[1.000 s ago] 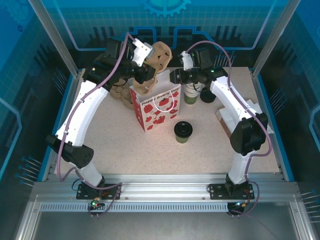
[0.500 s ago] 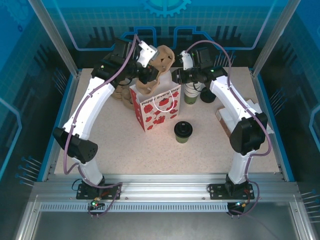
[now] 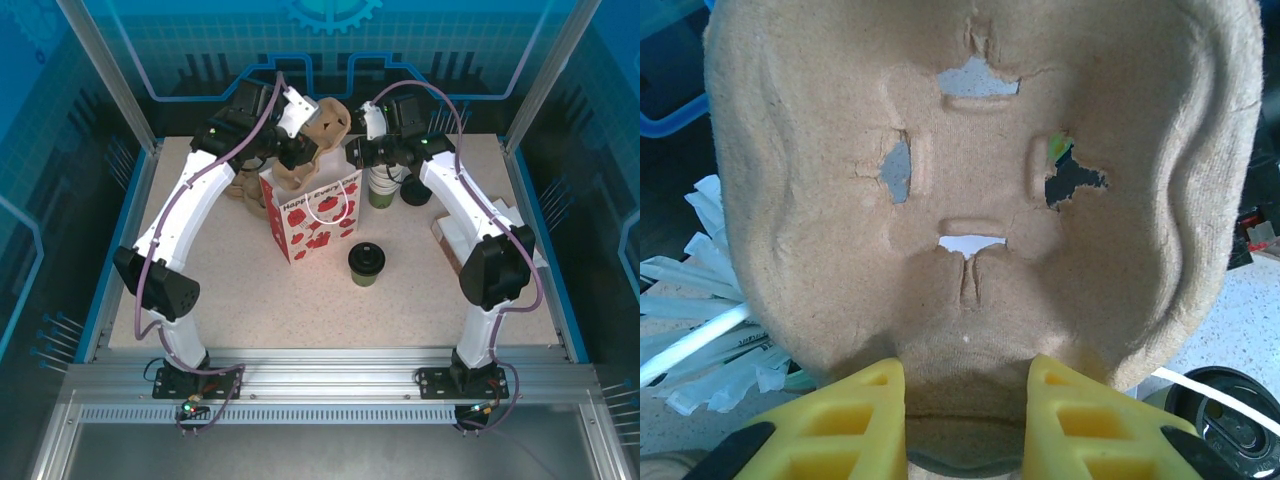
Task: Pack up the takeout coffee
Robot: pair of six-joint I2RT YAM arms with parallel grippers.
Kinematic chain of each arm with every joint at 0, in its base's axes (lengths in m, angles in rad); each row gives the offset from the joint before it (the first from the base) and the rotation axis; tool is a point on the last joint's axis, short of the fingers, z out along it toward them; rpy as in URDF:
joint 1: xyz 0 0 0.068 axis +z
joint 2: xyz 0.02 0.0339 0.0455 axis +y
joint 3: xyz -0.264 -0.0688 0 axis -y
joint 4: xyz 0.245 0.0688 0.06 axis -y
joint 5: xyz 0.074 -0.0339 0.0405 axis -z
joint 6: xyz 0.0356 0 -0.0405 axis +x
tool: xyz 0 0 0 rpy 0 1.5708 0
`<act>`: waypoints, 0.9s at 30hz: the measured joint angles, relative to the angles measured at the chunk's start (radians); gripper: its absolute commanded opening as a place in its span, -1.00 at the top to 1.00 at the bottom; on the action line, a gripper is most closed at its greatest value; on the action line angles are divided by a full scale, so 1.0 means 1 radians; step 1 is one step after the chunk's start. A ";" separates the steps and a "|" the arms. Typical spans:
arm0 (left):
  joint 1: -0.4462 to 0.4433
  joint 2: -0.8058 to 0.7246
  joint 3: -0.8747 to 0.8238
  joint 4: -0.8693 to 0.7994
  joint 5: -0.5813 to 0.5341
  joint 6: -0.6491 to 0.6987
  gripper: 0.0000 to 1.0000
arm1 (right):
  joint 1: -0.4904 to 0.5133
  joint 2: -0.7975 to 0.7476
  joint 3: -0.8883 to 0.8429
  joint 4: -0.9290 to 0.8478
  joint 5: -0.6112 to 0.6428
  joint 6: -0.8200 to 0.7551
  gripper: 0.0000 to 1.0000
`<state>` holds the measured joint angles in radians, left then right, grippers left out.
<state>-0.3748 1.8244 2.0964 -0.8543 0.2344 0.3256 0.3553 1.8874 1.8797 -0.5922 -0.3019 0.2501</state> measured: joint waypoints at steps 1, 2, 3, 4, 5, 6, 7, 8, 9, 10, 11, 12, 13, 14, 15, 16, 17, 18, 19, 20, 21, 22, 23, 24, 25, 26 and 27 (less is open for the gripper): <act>0.000 0.000 -0.001 0.001 0.001 0.004 0.48 | 0.000 0.000 0.000 0.000 0.003 0.000 0.83; 0.001 0.000 -0.003 0.001 0.004 0.008 0.48 | 0.000 0.000 0.000 0.000 0.006 0.000 0.83; 0.002 0.000 -0.006 0.000 0.007 0.014 0.48 | 0.000 0.000 0.000 0.000 0.006 0.000 0.83; 0.003 0.000 -0.010 0.001 0.010 0.015 0.49 | -0.001 0.000 0.000 0.001 0.006 0.000 0.84; 0.005 0.000 -0.016 0.003 0.014 0.018 0.49 | -0.001 0.000 0.000 0.001 0.006 0.000 0.84; 0.006 0.000 -0.021 0.004 0.018 0.019 0.49 | -0.001 0.000 0.000 0.001 0.006 0.000 0.84; 0.007 0.000 -0.027 0.003 0.019 0.022 0.49 | -0.001 0.000 0.000 0.001 0.006 0.000 0.84; 0.010 0.000 -0.032 0.003 0.023 0.025 0.49 | -0.001 0.000 0.000 0.001 0.006 0.001 0.85; 0.010 0.000 -0.035 0.002 0.025 0.029 0.49 | -0.001 0.000 0.000 0.001 0.006 0.001 0.85; 0.011 0.000 -0.037 0.000 0.026 0.034 0.49 | -0.002 0.000 0.000 0.001 0.006 0.001 0.85; 0.011 0.000 -0.037 -0.001 0.026 0.041 0.50 | -0.002 0.000 0.000 0.001 0.006 0.001 0.86; 0.011 0.000 -0.037 -0.001 0.026 0.044 0.50 | -0.003 0.000 0.000 0.001 0.006 0.001 0.86; 0.012 0.000 -0.037 -0.001 0.026 0.048 0.50 | -0.003 0.000 0.000 0.001 0.006 0.001 0.86; 0.012 0.000 -0.037 -0.002 0.026 0.050 0.50 | -0.003 0.000 0.000 0.001 0.006 0.001 0.87; 0.013 0.000 -0.037 -0.003 0.026 0.051 0.50 | -0.003 0.000 0.000 0.001 0.006 0.001 0.87; 0.013 0.000 -0.037 -0.005 0.027 0.054 0.50 | -0.003 0.000 0.000 0.001 0.006 0.002 0.87; 0.013 0.000 -0.037 -0.008 0.029 0.060 0.50 | -0.003 0.000 0.000 0.001 0.006 0.004 0.87; 0.013 0.000 -0.037 -0.012 0.031 0.067 0.50 | -0.003 0.000 0.000 0.001 0.006 0.005 0.87; 0.013 0.000 -0.037 -0.017 0.034 0.070 0.50 | -0.003 0.000 0.000 0.001 0.006 0.005 0.87; 0.013 0.000 -0.037 -0.023 0.036 0.074 0.50 | -0.003 0.000 0.000 0.001 0.006 0.005 0.87; 0.013 0.000 -0.037 -0.030 0.037 0.077 0.50 | -0.003 0.000 0.000 0.001 0.006 0.006 0.87; 0.013 0.000 -0.037 -0.036 0.037 0.078 0.50 | -0.003 0.000 0.000 0.001 0.006 0.008 0.88; 0.013 0.000 -0.037 -0.040 0.038 0.082 0.50 | -0.003 0.000 0.000 0.001 0.006 0.009 0.87; 0.013 0.000 -0.037 -0.043 0.041 0.085 0.50 | -0.003 0.000 0.000 0.001 0.006 0.010 0.87; 0.013 0.000 -0.037 -0.047 0.044 0.089 0.50 | -0.003 0.000 0.000 0.001 0.006 0.012 0.88; 0.013 0.000 -0.037 -0.051 0.049 0.093 0.50 | -0.003 0.000 0.000 0.001 0.006 0.012 0.88; 0.013 0.000 -0.037 -0.055 0.052 0.093 0.50 | -0.003 0.000 0.000 0.001 0.006 0.013 0.88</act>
<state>-0.3614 1.8244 2.0594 -0.9096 0.2863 0.4191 0.3527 1.8874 1.8797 -0.5915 -0.2962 0.2626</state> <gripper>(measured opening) 0.251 0.064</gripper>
